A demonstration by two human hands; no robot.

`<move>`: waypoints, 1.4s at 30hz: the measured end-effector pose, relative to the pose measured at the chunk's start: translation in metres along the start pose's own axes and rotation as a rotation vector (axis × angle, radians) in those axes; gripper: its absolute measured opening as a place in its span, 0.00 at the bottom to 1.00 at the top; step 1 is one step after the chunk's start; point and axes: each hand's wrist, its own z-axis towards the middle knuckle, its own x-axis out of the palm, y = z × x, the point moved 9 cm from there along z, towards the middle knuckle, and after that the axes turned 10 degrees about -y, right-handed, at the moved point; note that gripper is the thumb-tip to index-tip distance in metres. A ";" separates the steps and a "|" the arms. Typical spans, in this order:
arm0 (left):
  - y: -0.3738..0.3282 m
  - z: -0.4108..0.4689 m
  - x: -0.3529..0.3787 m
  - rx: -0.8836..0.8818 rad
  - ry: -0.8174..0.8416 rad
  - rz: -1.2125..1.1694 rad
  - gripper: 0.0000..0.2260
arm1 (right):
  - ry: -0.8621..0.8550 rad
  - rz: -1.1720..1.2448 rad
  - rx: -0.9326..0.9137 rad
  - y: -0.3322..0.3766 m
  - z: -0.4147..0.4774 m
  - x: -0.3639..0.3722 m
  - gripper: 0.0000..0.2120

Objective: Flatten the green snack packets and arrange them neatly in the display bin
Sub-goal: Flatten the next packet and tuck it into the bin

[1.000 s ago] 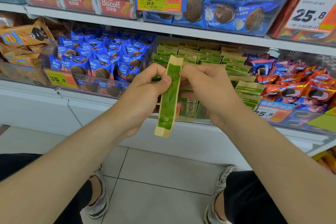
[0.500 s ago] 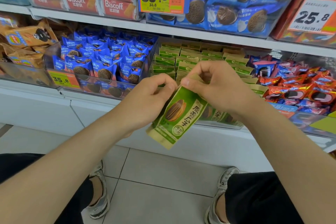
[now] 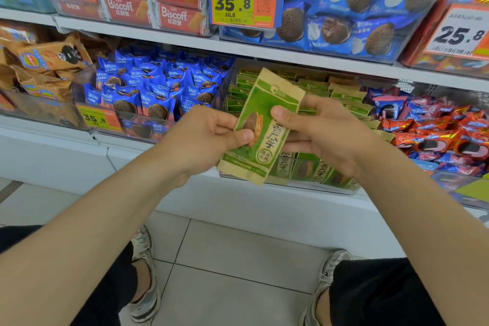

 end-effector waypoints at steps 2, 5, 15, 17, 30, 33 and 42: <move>-0.009 0.003 -0.005 0.058 -0.044 0.032 0.05 | 0.005 0.087 -0.018 0.002 0.002 0.003 0.14; -0.023 0.010 -0.010 0.099 -0.088 0.014 0.06 | -0.170 0.139 -0.182 0.019 0.008 -0.008 0.11; -0.002 0.084 -0.032 0.353 -0.045 0.620 0.09 | -0.496 -0.092 -0.585 0.050 0.030 -0.025 0.12; 0.005 0.088 -0.026 0.288 0.009 0.682 0.10 | -0.493 -0.109 -0.603 0.045 0.038 -0.020 0.14; 0.035 0.096 -0.032 0.072 0.116 0.876 0.36 | -0.247 -0.503 -0.706 0.040 0.053 0.013 0.15; 0.035 0.100 -0.031 0.090 0.109 0.887 0.37 | -0.216 -0.818 -0.717 0.031 0.063 0.028 0.10; 0.035 0.111 -0.026 0.152 0.041 0.883 0.31 | -0.176 -1.052 -0.707 0.027 0.084 0.059 0.17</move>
